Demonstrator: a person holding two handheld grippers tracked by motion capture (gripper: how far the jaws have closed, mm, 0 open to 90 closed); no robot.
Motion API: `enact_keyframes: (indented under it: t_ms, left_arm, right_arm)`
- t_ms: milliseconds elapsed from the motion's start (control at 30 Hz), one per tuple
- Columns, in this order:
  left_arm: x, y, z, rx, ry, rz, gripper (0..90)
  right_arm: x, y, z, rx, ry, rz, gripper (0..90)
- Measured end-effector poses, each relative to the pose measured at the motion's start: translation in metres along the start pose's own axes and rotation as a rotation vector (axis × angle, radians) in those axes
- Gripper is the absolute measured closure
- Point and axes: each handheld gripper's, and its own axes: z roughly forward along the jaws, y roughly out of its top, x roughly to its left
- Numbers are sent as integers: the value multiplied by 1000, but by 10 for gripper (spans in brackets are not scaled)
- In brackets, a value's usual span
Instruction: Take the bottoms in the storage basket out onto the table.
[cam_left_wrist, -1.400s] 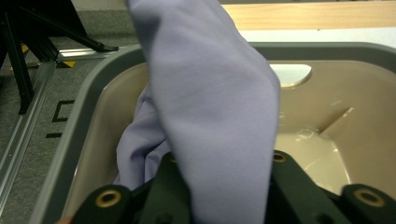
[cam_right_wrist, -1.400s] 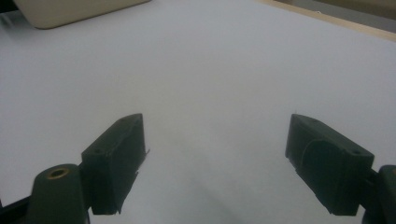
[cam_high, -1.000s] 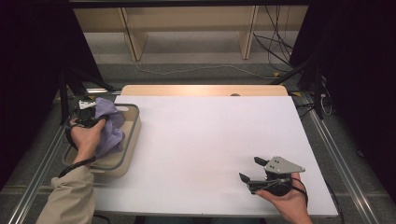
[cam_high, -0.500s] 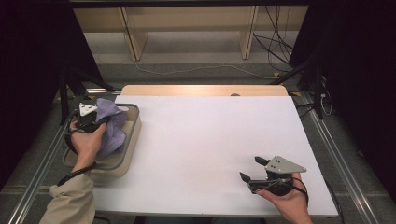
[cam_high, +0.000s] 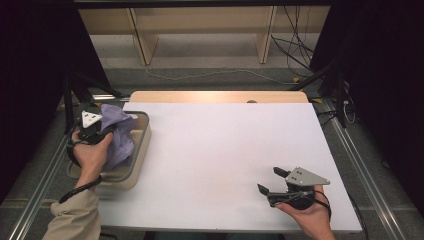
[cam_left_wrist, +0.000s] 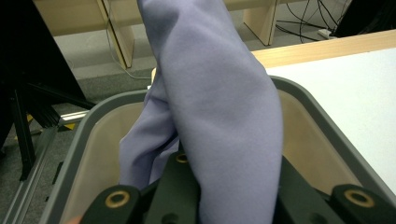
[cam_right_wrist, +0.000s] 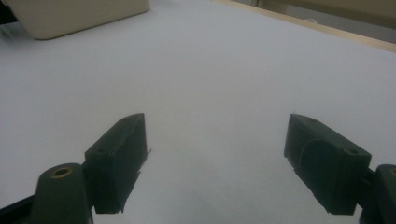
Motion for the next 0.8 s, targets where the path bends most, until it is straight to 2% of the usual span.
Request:
enact_keyframes:
  t_ms: [300, 800]
  left_arm:
    - [-1, 3, -6, -41, -2, 9, 841]
    - [-7, 13, -17, -100, -32, 30, 842]
  right_arm:
    - [0, 0, -2, -7, -3, 2, 222]
    - [0, 0, -2, -11, -1, 2, 222]
